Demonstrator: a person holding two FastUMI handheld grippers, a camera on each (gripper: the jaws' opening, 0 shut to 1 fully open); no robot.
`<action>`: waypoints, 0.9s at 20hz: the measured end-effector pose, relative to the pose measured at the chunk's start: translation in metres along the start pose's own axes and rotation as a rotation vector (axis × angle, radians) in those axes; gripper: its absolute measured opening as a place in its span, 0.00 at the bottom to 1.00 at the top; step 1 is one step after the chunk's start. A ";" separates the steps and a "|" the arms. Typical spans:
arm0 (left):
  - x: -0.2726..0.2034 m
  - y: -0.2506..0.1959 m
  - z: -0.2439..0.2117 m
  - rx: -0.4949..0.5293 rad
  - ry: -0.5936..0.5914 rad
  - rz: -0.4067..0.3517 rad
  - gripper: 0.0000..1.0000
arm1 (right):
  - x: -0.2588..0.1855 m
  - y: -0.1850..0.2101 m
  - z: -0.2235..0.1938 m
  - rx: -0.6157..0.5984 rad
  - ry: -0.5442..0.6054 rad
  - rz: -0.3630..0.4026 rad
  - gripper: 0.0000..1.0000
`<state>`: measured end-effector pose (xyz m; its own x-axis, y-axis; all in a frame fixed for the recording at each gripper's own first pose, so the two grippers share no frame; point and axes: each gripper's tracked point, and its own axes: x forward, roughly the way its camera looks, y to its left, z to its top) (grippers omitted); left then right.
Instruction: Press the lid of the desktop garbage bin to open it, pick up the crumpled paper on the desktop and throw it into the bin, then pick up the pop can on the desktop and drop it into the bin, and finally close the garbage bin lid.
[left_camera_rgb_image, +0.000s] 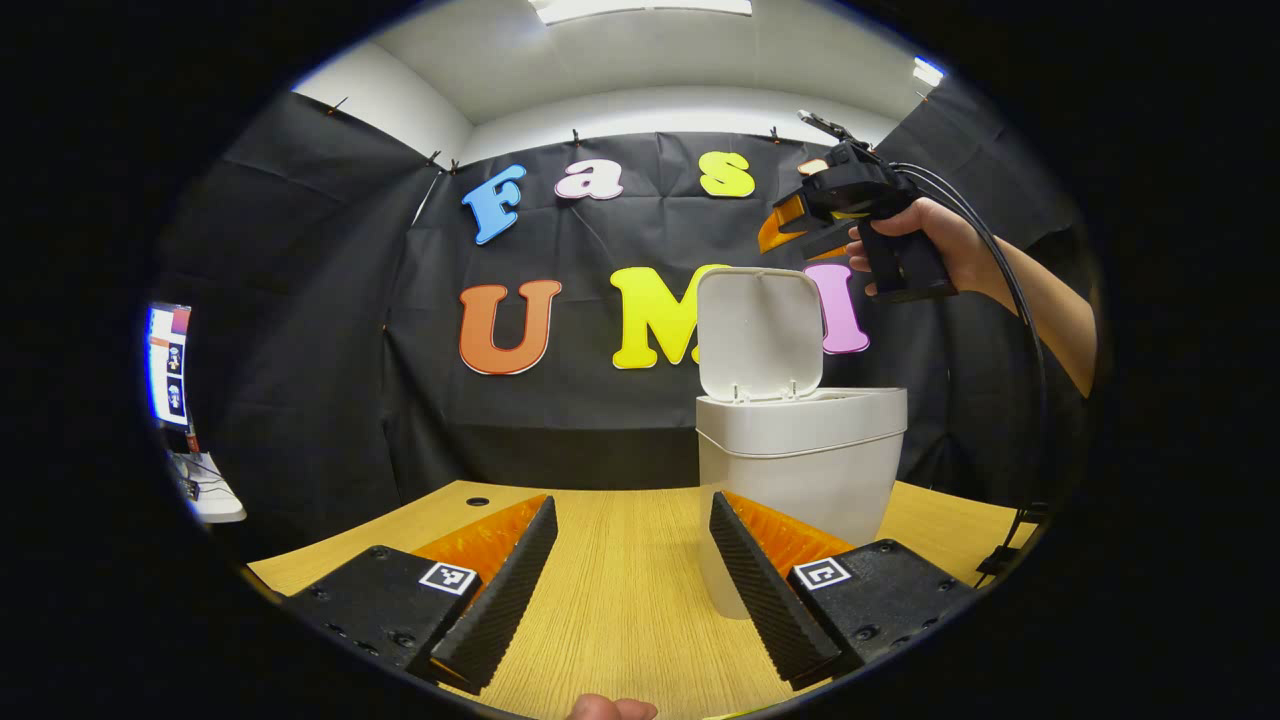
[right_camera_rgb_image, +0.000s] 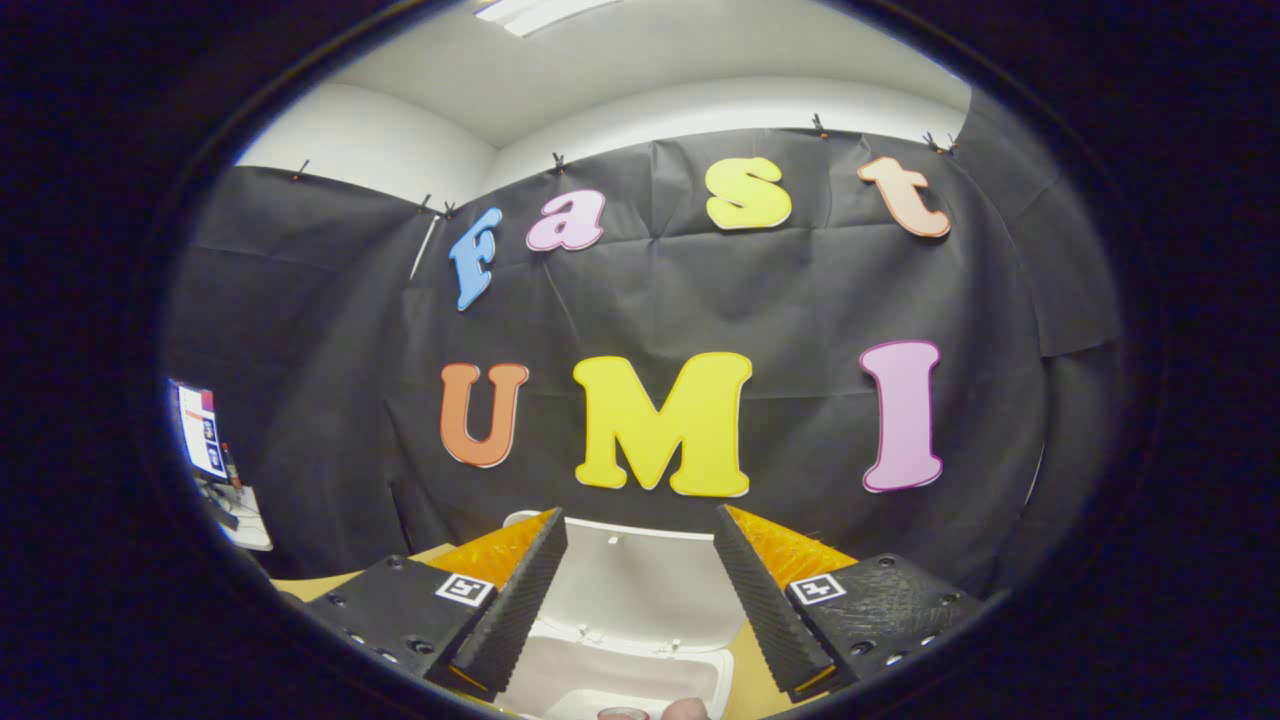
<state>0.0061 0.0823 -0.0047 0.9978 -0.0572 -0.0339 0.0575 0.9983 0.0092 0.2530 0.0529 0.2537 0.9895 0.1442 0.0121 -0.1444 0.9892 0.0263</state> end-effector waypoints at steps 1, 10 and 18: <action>-0.001 0.003 -0.002 -0.006 0.002 0.003 0.99 | 0.006 -0.002 0.002 -0.003 -0.007 -0.008 0.92; -0.001 0.014 -0.003 -0.041 0.008 0.014 0.99 | 0.049 -0.011 -0.012 0.032 0.035 -0.024 0.91; -0.002 0.004 0.001 -0.040 0.003 -0.003 0.99 | 0.048 -0.009 -0.024 0.076 0.084 0.001 0.94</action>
<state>0.0048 0.0868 -0.0034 0.9975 -0.0599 -0.0372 0.0587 0.9978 -0.0313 0.3021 0.0517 0.2297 0.9860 0.1504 -0.0719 -0.1427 0.9844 0.1026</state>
